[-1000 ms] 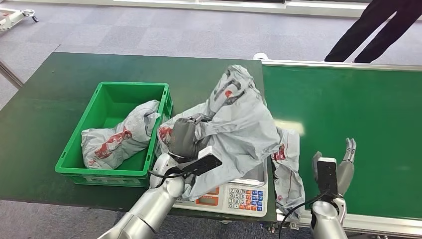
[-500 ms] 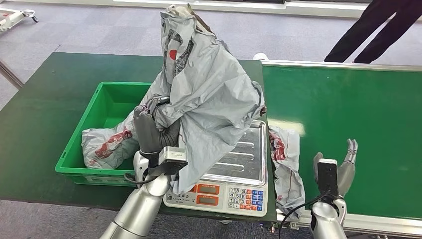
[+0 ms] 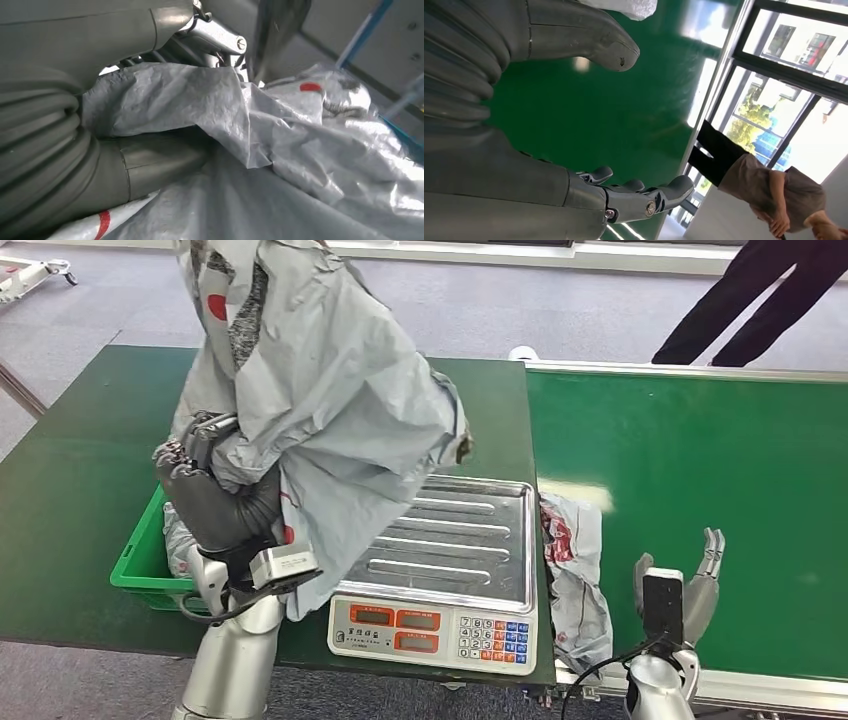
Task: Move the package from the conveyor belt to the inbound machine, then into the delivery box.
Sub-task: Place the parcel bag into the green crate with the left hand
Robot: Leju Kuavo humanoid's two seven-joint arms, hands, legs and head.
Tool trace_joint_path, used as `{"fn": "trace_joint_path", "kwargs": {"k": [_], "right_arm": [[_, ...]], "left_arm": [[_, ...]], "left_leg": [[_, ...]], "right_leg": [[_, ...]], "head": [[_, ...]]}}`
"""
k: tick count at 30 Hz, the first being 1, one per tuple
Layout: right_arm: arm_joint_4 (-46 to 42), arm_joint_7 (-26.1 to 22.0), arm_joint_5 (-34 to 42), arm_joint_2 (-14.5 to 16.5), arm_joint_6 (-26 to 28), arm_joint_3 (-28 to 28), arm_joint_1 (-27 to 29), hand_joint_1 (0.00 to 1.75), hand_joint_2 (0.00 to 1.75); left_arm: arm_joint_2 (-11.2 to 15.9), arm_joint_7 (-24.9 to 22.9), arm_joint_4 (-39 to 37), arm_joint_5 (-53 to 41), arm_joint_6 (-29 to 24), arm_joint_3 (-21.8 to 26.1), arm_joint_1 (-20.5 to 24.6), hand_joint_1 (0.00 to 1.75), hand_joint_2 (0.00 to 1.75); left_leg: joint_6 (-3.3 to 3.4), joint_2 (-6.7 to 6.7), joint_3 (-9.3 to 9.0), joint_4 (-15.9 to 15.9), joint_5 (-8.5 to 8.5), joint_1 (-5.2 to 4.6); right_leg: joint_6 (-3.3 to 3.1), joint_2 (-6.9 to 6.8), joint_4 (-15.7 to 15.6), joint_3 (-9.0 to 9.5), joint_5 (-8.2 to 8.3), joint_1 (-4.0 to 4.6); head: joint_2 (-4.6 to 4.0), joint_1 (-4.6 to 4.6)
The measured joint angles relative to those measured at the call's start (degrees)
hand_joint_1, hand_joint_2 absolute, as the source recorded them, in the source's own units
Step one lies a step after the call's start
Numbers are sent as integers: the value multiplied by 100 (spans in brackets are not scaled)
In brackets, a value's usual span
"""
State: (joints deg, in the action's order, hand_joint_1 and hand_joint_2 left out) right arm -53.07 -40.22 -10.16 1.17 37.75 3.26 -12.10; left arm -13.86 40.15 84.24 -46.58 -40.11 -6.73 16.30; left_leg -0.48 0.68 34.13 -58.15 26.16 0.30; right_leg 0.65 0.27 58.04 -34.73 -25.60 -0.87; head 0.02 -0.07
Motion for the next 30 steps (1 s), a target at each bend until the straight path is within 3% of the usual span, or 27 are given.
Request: {"fn": "trace_joint_path", "kwargs": {"k": [7, 11, 15, 21, 28, 30], "right_arm": [[-161, 0, -111, -29, -13, 33, 175, 0, 175], [-166, 0, -237, -32, -126, 61, 177, 0, 175], [-165, 0, -344, -32, -205, 122, 159, 0, 175], [-145, 1, -465, -32, -287, 153, 83, 0, 175], [-95, 2, -525, -32, -299, 153, -28, 0, 175], [-88, 2, -528, -32, -299, 153, -33, 0, 175]], "left_arm": [[-169, -65, -580, -936, 0, 1793, 147, 175, 175], [-96, -896, -1686, -1290, 1, 2426, 411, 175, 175], [125, -1753, -2600, -1499, 2, 2546, 497, 175, 175], [395, -2544, -3502, -1439, 69, 2536, 663, 175, 175], [578, -2867, -4010, -1431, 307, 2352, 825, 175, 175], [605, -2886, -4093, -1432, 313, 2322, 846, 87, 175]], "left_leg": [[1, -2, -4, 0, -3, 1], [1, -3, -6, 0, -4, -1], [0, -4, -4, -1, -5, 0], [2, 3, -12, 2, -1, -3], [1, 16, -53, 16, 5, -8], [0, 16, -55, 19, 4, -8]], "right_leg": [[0, -1, 0, 3, 1, 0], [-1, 0, 0, 5, 4, -1], [-2, 2, 0, 2, 5, 0], [1, -3, 0, 13, -2, -4], [-1, -19, 0, 71, -18, -9], [-3, -19, 0, 89, -18, -9]], "head": [[0, -1], [0, -1], [0, -1], [0, -1], [0, -1], [0, 0]]}}
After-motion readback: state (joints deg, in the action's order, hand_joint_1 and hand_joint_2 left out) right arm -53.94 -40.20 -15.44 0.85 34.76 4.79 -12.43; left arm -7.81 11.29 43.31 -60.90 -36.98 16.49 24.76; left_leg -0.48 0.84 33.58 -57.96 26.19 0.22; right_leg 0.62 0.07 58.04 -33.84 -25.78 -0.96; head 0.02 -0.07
